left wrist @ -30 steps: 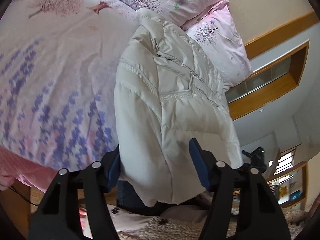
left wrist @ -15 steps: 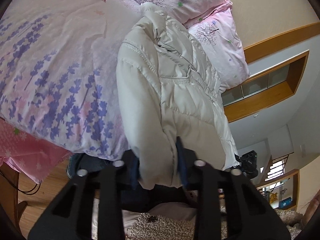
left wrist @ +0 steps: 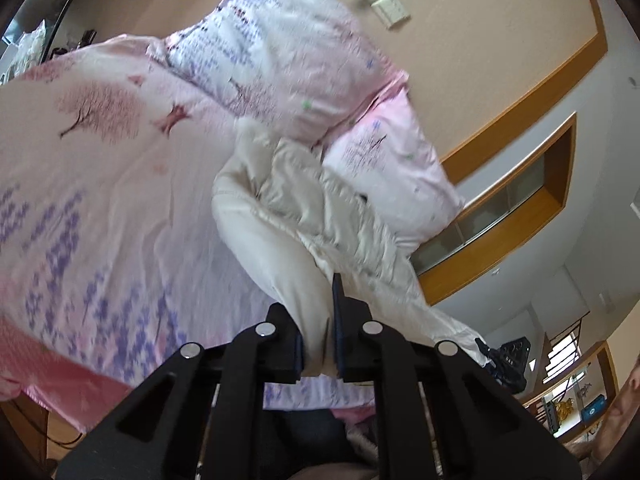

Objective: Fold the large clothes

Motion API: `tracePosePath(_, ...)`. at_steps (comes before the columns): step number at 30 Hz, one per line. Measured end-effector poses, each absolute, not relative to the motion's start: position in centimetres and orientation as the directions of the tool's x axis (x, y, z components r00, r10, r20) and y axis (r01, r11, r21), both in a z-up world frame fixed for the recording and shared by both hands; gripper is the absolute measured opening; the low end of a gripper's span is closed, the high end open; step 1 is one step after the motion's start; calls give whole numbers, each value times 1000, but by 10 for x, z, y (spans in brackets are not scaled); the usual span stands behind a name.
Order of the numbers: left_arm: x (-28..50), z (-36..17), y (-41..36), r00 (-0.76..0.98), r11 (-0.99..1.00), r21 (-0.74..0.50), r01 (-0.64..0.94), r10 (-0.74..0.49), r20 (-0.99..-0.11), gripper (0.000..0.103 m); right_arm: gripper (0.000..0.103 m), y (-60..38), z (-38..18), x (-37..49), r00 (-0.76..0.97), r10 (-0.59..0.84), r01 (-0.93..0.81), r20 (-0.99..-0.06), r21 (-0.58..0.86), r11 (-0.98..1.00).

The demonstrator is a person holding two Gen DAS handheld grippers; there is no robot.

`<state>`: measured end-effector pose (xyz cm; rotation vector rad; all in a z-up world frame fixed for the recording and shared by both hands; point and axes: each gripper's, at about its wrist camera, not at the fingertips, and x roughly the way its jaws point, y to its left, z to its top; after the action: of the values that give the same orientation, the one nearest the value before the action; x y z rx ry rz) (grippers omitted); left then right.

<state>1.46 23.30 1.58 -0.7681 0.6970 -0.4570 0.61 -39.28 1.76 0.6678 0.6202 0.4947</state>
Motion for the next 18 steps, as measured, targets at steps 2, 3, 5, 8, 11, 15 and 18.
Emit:
tracePosePath(2,21,23,234,695,635,-761,133,-607,-386,11,16,-394,27,11,732,591,-230,-338,694,682)
tracePosePath(3,26,30,235,702,631,-763,142,-608,-372,11,16,-395,33,16,742,590,-236,-320,699,675)
tracePosePath(5,34,39,235,709,629,-762,153,-607,-358,11,16,-395,41,25,758,580,-242,-298,697,675)
tracePosePath(8,54,58,233,725,632,-756,171,-600,-338,11,16,-397,56,42,780,569,-253,-261,700,667)
tracePosePath(11,78,77,232,744,634,-754,171,-585,-323,11,16,-393,71,58,803,548,-266,-235,682,681)
tracePosePath(15,117,100,230,772,641,-751,156,-554,-312,11,16,-389,90,92,832,512,-260,-214,664,701)
tracePosePath(18,151,112,228,787,648,-750,133,-529,-317,11,16,-385,99,117,845,489,-243,-218,658,713)
